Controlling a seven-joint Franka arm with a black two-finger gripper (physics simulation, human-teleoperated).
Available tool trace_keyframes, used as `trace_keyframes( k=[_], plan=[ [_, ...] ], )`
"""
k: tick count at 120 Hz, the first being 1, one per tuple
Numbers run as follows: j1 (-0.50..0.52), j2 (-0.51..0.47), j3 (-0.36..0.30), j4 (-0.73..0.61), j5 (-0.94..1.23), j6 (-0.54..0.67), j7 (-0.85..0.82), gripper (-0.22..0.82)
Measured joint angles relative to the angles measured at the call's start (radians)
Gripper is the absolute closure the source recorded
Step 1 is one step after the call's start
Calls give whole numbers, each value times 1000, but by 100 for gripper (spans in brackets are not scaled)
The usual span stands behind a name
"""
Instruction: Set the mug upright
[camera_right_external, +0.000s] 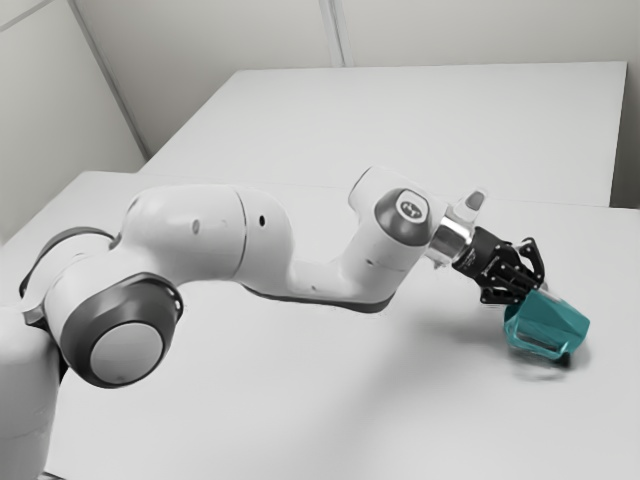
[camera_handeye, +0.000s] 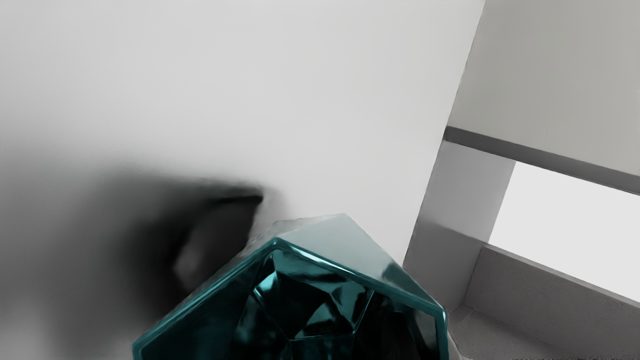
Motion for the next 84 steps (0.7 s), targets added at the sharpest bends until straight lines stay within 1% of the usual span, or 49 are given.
trace_keyframes(
  k=[19, 39, 49, 68, 84],
  plan=[
    [2, -108, 10, -6, 249, 4, -41, 77],
    [6, -265, 83, -133, 509, -18, -77, 78],
    [18, -324, 109, -153, 668, -68, -98, 77],
    [57, -406, 116, -161, 923, -197, -136, 77],
    [102, -515, 116, -278, 1067, -283, -160, 77]
  ],
)
